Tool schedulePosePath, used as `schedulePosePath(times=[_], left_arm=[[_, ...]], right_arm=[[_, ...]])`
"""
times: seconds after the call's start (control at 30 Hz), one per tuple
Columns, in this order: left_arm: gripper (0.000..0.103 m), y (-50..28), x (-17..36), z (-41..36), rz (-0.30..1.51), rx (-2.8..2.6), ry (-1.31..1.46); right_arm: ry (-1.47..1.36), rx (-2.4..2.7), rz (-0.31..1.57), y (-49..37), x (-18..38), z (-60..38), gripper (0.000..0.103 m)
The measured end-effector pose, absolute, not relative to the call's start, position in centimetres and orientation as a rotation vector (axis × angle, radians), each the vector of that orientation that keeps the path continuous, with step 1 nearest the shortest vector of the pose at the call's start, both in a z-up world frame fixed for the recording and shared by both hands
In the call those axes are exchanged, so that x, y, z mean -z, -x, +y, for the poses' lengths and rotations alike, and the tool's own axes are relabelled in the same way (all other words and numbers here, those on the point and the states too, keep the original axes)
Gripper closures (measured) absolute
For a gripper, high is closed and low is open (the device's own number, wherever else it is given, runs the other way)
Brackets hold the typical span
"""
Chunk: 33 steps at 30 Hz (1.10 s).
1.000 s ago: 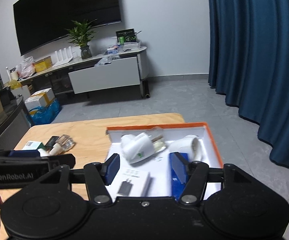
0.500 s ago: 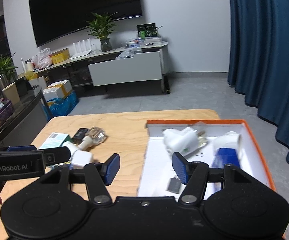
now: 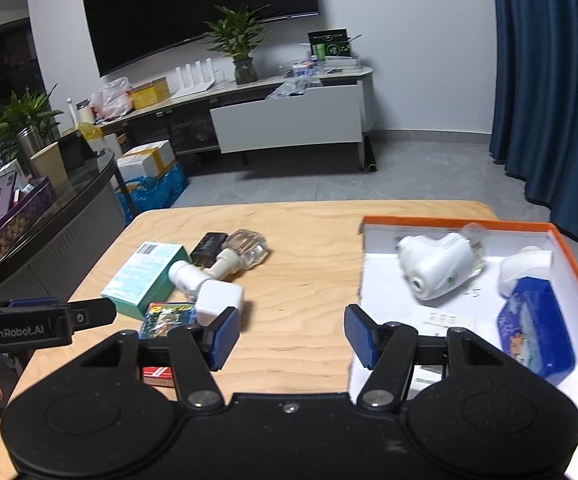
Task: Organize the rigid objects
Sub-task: 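Grasp the teal bandage box with the left gripper while the right grasps the white cube charger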
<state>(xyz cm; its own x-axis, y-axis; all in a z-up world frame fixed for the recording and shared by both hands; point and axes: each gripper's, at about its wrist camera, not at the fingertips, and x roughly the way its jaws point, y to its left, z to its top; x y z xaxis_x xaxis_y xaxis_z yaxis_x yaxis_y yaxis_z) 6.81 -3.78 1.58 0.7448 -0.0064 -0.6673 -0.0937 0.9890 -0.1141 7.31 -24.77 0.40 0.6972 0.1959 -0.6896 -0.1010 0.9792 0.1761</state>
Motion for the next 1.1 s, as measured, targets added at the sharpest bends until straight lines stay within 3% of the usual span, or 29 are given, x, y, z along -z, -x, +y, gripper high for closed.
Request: schedulePosePath(times=[1.1], left_arm=[[0.014, -16.1, 3.6, 0.6, 0.826, -0.082, 0.047]], right_arm=[[-0.117, -0.285, 0.875, -13.7, 4.0, -18.4, 0.031]])
